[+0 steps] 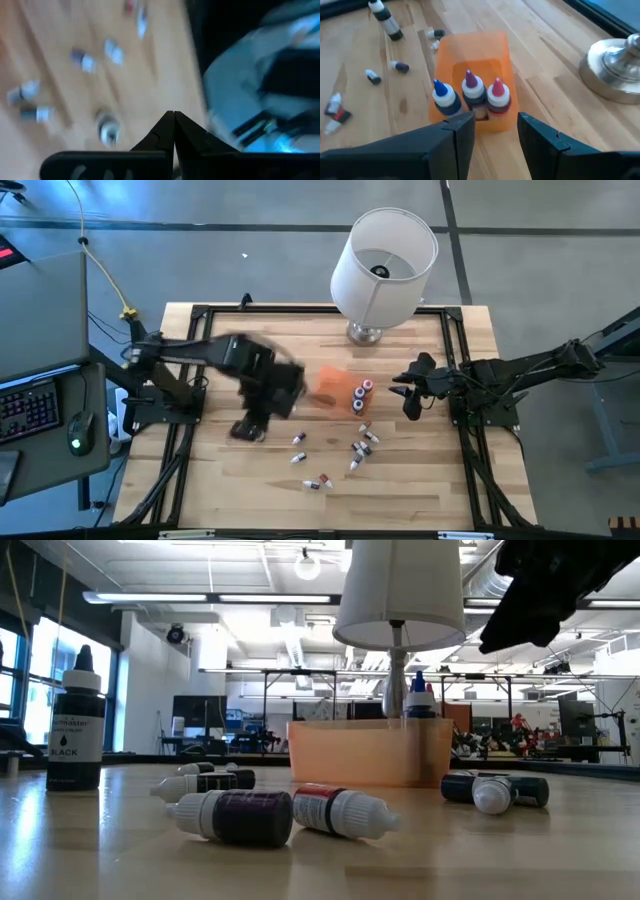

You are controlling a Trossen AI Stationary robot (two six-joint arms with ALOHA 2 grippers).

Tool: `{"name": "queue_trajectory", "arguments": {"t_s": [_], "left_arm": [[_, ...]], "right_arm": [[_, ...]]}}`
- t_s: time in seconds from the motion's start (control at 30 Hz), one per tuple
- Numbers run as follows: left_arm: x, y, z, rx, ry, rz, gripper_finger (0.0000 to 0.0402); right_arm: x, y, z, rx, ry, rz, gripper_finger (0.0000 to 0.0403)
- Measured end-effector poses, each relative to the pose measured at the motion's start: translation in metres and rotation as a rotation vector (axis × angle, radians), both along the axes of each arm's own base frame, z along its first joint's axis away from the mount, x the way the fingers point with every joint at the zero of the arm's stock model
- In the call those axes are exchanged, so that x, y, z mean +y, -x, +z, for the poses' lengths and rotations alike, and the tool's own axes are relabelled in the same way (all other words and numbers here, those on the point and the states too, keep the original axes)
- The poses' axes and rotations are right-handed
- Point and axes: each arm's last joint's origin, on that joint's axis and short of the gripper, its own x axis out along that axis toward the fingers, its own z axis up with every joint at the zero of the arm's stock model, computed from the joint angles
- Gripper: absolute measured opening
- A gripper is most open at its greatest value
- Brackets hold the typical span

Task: Pick & Place food coloring
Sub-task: Put the large black food coloring bottle into the orange bin

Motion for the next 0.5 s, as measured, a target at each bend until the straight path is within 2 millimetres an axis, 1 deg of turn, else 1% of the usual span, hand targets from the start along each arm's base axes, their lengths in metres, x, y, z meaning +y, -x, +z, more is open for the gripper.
{"name": "queue_trajectory", "arguments": {"t_s": [0.07,0.1,0.2,0.27,0.3,0.37,0.43,0.5], "left_arm": [[-0.007,0.014,-0.011,-0.023,-0.065,0.037,0.0005],[-0.006,0.018,-0.017,-0.044,-0.097,0.089,0.0005],[-0.009,0.058,-0.039,-0.11,-0.221,0.29,0.0005],[-0.008,0.073,-0.048,-0.267,-0.185,0.411,0.0005],[-0.008,0.082,-0.057,-0.314,-0.175,0.467,0.0005],[-0.011,0.097,-0.075,-0.372,-0.096,0.57,0.0005],[-0.014,0.105,-0.089,-0.463,-0.023,0.593,0.0005],[-0.018,0.112,-0.105,-0.522,-0.025,0.572,0.0005]], "right_arm": [[0.0,-0.001,-0.006,0.004,-0.005,0.003,0.0139],[0.001,-0.002,-0.009,0.002,-0.006,0.004,0.0139],[0.002,-0.006,-0.012,-0.05,-0.029,0.028,0.0139],[0.004,-0.008,-0.011,-0.083,-0.05,0.055,0.0139],[0.005,-0.009,-0.01,-0.102,-0.058,0.067,0.0139],[0.008,-0.011,-0.008,-0.135,-0.069,0.089,0.0139],[0.01,-0.011,-0.007,-0.154,-0.072,0.103,0.0139],[0.012,-0.012,-0.006,-0.166,-0.074,0.115,0.0139]]}}
